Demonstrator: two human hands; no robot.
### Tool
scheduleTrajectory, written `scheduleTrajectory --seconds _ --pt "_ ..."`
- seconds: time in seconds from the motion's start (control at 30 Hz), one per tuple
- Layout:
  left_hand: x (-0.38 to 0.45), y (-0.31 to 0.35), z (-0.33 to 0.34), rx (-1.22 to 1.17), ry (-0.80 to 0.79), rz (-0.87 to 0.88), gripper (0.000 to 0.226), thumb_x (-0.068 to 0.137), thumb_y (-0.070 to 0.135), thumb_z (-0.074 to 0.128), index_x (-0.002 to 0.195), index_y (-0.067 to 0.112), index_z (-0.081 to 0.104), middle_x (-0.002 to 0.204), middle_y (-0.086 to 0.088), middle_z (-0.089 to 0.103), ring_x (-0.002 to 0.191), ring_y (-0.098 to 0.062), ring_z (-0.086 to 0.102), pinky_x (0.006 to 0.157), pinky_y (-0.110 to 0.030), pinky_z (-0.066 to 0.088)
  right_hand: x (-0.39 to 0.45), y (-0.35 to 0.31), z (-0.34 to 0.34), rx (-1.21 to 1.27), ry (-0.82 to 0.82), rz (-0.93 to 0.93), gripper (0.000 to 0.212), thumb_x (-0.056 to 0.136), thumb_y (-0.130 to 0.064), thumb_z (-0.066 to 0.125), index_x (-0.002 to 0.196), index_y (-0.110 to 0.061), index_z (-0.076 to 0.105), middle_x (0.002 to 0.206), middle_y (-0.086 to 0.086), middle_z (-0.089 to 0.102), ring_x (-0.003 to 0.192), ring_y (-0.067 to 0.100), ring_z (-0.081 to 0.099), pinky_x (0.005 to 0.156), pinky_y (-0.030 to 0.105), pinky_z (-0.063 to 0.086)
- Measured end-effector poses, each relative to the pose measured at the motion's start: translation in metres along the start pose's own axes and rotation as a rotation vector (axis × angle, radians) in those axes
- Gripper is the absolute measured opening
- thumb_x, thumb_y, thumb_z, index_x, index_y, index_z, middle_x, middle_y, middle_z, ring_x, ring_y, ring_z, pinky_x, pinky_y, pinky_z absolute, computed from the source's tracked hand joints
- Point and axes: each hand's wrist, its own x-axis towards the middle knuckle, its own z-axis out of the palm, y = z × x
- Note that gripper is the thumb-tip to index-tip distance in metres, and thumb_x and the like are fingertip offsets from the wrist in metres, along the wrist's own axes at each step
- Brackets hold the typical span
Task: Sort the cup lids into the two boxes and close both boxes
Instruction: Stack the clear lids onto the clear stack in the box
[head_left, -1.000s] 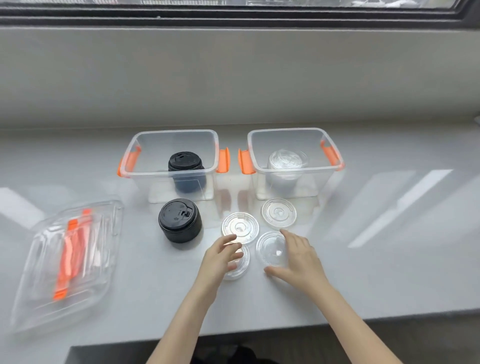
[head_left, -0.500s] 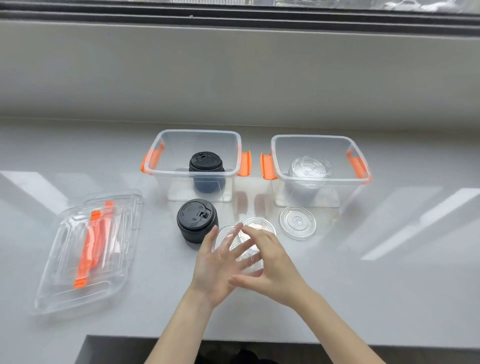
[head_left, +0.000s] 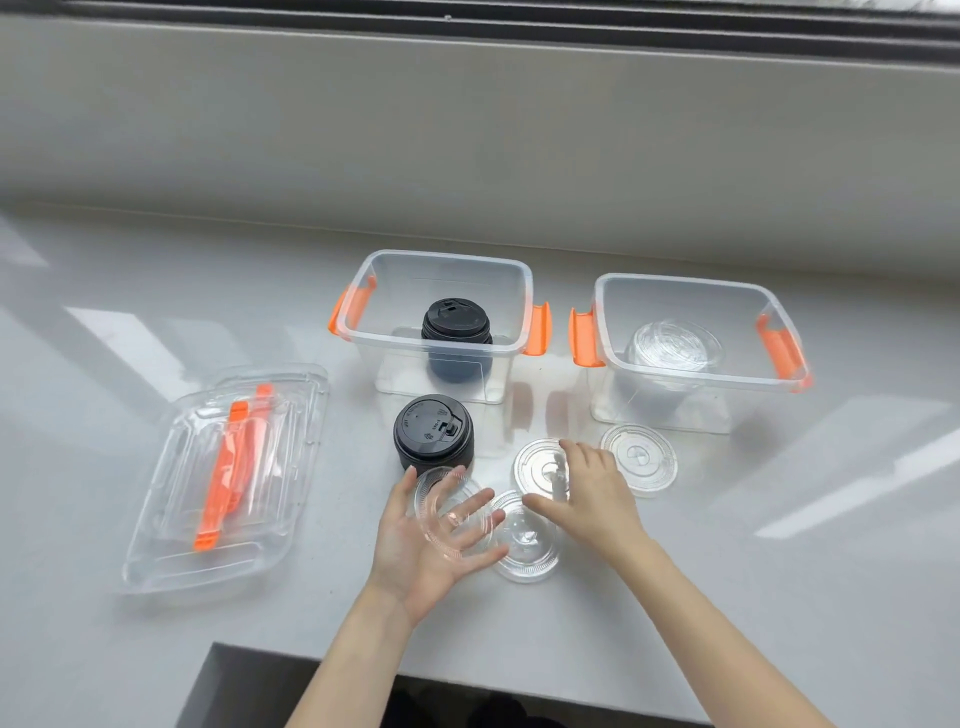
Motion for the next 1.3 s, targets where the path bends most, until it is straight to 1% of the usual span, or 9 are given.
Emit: scheduleTrajectory --seconds 0.13,0.3,0.47,0.6,0.77,0.9,1.1,1.23,1.3 --pt "0.002 -0.001 0.005 -0.004 -0.007 -0.011 0.056 0.064 0.055 0.057 0.106 0.018 0.062 0.128 -0.019 0.055 0.115 -0.043 0.053 0.098 -0.059 0.038 -0.007 -0.013 -0.016 0.214 0.148 -0.060 0.081 0.067 -0.050 0.073 0.133 -0.015 0.041 0.132 0.001 0.051 0.124 0.022 0.040 0.101 0.028 0.034" --pt "0.005 -0.004 0.016 -0.067 -0.101 -0.039 0.062 0.082 0.056 0.043 0.125 0.013 0.054 0.130 -0.019 0.055 0.109 -0.040 0.058 0.093 -0.054 0.043 -0.039 -0.046 -0.031 0.406 -0.026 -0.311 0.089 0.058 -0.056 0.071 0.134 -0.022 0.040 0.123 -0.020 0.042 0.121 0.001 0.037 0.095 -0.001 0.024" --pt "0.006 -0.008 0.016 -0.064 -0.134 0.003 0.050 0.081 0.051 0.044 0.103 0.010 0.061 0.092 -0.015 0.072 0.082 -0.033 0.071 0.079 -0.043 0.054 -0.048 -0.057 -0.019 0.376 -0.136 -0.362 0.094 0.059 -0.055 0.073 0.139 -0.025 0.033 0.131 -0.014 0.045 0.120 0.004 0.042 0.100 0.024 0.041" --pt "0.004 -0.003 0.002 -0.025 -0.085 0.037 0.048 0.074 0.048 0.050 0.109 0.017 0.061 0.104 -0.016 0.067 0.085 -0.036 0.068 0.079 -0.048 0.053 -0.045 -0.047 -0.022 0.503 -0.202 -0.240 0.100 0.058 -0.037 0.084 0.141 -0.031 0.027 0.126 -0.026 0.032 0.125 -0.004 0.028 0.101 0.011 0.024" --pt "-0.003 0.004 -0.013 0.009 -0.010 0.095 0.046 0.062 0.049 0.055 0.095 0.018 0.065 0.112 -0.016 0.060 0.099 -0.037 0.057 0.085 -0.048 0.047 -0.038 -0.024 -0.002 0.184 -0.243 -0.221 0.109 0.056 -0.045 0.080 0.144 -0.020 0.021 0.149 -0.003 0.026 0.140 0.015 0.014 0.117 0.029 0.018" --pt "-0.006 0.006 -0.020 0.012 0.006 0.115 0.047 0.062 0.050 0.054 0.094 0.017 0.065 0.110 -0.015 0.062 0.103 -0.037 0.055 0.085 -0.047 0.046 -0.036 -0.016 0.011 0.100 -0.235 -0.216 0.103 0.061 -0.039 0.076 0.145 -0.016 0.019 0.150 0.001 0.027 0.139 0.020 0.019 0.115 0.028 0.020" --pt "-0.007 0.004 -0.013 0.050 -0.005 0.101 0.045 0.063 0.048 0.055 0.093 0.016 0.065 0.109 -0.016 0.061 0.100 -0.038 0.055 0.083 -0.048 0.047 -0.033 -0.028 -0.023 0.422 -0.075 -0.189 0.098 0.061 -0.029 0.083 0.142 -0.022 0.027 0.134 -0.015 0.033 0.132 0.007 0.026 0.106 0.018 0.020" --pt "0.002 -0.002 0.003 0.031 -0.064 0.035 0.057 0.070 0.050 0.056 0.115 0.015 0.060 0.124 -0.018 0.056 0.105 -0.040 0.057 0.091 -0.053 0.044 -0.042 -0.045 -0.036 0.574 -0.155 -0.224 0.097 0.059 -0.026 0.085 0.138 -0.035 0.030 0.136 -0.012 0.038 0.131 0.003 0.032 0.104 0.017 0.024" --pt "0.006 -0.007 0.013 0.056 -0.087 0.031 0.049 0.078 0.051 0.050 0.109 0.016 0.064 0.122 -0.018 0.058 0.107 -0.038 0.057 0.087 -0.048 0.047 -0.045 -0.048 -0.034 0.571 -0.190 -0.240 0.098 0.058 -0.025 0.085 0.138 -0.038 0.029 0.137 -0.012 0.039 0.130 0.002 0.033 0.100 0.008 0.026"
